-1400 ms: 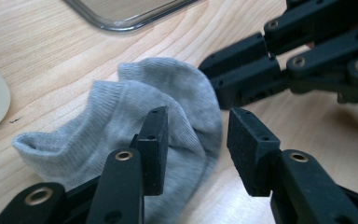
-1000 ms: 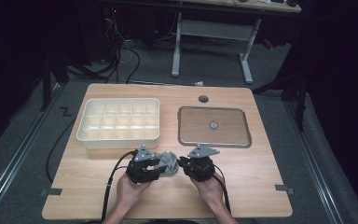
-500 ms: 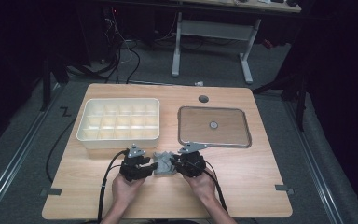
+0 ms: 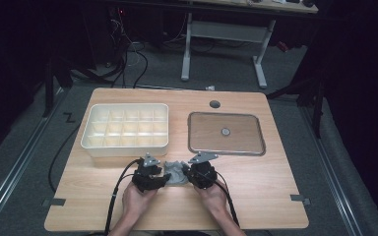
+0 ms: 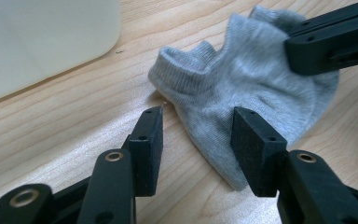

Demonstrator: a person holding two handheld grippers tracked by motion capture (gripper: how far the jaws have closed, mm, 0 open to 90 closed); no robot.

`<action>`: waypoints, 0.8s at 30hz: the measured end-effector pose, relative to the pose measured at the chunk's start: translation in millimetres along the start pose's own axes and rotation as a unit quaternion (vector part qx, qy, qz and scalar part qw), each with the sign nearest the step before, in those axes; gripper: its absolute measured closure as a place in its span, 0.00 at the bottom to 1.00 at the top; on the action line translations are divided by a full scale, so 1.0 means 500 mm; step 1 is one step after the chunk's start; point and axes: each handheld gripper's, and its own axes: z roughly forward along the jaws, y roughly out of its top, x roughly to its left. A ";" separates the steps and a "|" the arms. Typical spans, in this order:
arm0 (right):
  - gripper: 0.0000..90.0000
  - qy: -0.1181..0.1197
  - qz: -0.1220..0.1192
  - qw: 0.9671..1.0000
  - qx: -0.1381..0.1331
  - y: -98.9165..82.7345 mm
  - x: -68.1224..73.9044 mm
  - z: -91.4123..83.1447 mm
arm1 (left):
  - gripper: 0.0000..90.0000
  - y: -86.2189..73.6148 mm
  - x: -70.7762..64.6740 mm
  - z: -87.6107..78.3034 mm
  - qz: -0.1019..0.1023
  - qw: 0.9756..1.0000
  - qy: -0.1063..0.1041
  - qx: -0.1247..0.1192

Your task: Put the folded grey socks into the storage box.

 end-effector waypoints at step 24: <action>0.94 -0.008 -0.016 1.000 0.009 -0.027 -0.015 0.010 | 0.60 0.011 -0.007 -0.001 0.002 1.000 0.004 0.028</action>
